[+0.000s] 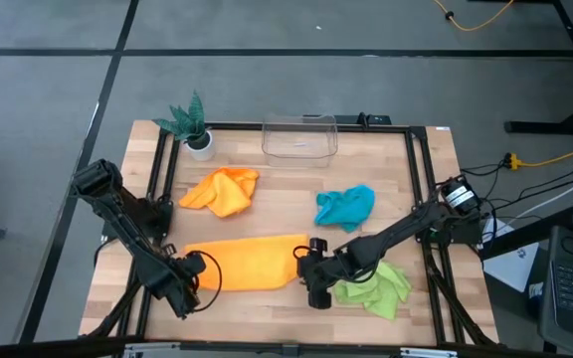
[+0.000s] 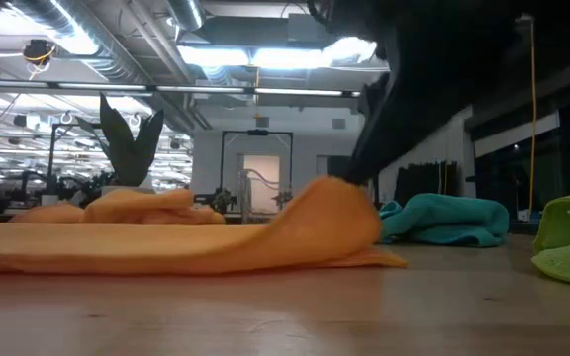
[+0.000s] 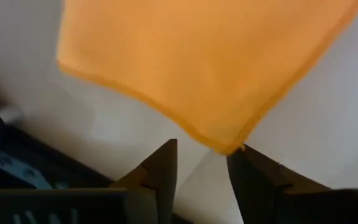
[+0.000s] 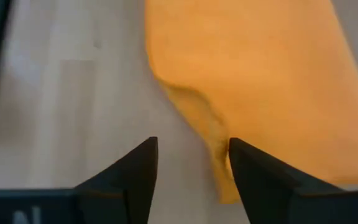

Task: Fold microfiber towels
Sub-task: Fold the bottom orange microfiber towel

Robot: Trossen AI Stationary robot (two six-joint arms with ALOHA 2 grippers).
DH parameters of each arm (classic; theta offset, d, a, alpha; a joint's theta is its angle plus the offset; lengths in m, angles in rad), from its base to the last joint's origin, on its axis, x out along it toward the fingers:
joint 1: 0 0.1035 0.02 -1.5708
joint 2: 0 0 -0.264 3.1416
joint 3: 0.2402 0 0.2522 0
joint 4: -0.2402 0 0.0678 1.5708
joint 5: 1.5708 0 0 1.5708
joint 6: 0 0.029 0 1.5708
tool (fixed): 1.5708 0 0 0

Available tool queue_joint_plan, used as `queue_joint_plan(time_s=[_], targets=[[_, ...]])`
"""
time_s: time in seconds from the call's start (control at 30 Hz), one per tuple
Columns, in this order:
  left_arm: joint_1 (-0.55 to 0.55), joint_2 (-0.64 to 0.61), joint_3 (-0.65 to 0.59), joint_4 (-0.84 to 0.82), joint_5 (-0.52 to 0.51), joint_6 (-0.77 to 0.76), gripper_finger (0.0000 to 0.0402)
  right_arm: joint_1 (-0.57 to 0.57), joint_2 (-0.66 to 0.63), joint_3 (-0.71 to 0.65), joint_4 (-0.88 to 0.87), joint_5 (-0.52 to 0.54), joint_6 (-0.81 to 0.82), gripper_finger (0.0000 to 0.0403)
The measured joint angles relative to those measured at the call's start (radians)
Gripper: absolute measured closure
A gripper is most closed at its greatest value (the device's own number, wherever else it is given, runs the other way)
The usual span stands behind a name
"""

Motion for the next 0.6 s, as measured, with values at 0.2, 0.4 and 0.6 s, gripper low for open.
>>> queue_joint_plan(time_s=[0.2,0.4,0.6], targets=[[-0.013,0.000,0.036,0.010,0.163,-0.116,0.0272,0.016,0.000,0.136,-0.172,-0.105,0.072,0.0195],[-0.068,0.000,0.056,0.129,0.067,-0.265,0.0273,0.072,0.000,0.168,-0.200,-0.097,0.094,0.0203],[-0.138,0.000,0.056,0.277,-0.235,-0.268,0.0273,0.156,0.000,0.162,-0.186,0.054,0.207,0.0207]])
